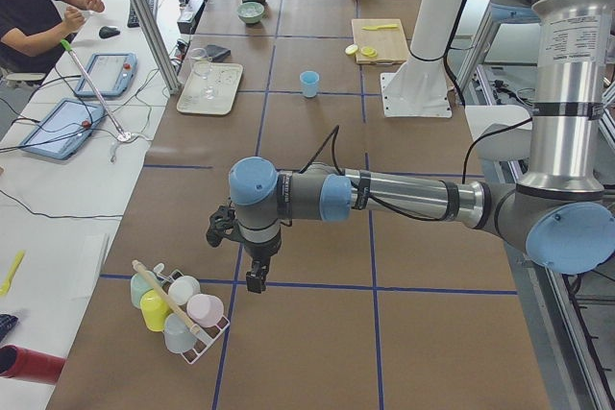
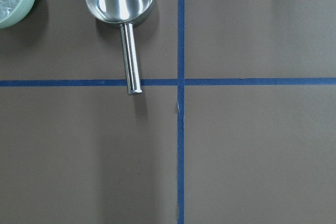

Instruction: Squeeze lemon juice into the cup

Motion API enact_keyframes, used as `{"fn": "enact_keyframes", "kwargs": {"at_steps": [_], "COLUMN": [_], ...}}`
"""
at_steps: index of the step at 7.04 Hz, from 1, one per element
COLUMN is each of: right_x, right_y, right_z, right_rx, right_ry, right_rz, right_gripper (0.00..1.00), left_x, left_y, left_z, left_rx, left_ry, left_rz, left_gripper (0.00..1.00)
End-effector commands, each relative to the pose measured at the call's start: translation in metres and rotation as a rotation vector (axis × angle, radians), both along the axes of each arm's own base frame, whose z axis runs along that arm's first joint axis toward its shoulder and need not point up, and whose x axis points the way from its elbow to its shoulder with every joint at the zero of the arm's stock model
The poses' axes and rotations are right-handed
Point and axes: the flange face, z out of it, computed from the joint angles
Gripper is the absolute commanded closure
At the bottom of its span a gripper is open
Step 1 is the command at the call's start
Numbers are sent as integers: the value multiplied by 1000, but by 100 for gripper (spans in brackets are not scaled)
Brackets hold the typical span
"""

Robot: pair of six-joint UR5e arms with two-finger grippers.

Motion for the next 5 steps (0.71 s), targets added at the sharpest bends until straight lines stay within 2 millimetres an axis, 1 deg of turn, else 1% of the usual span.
{"fn": "enact_keyframes", "kwargs": {"at_steps": [1, 5], "right_x": [0, 0], "right_y": [-2, -4], "right_z": [-2, -5], "right_rx": [3, 5], "right_ry": [0, 0], "right_rz": [1, 4], "right_gripper": [0, 0], "left_x": [0, -1], "left_y": [0, 1], "left_z": [0, 0], "left_rx": [0, 0], "left_ry": [0, 0], "left_rz": [-1, -3], "left_gripper": [0, 0]}}
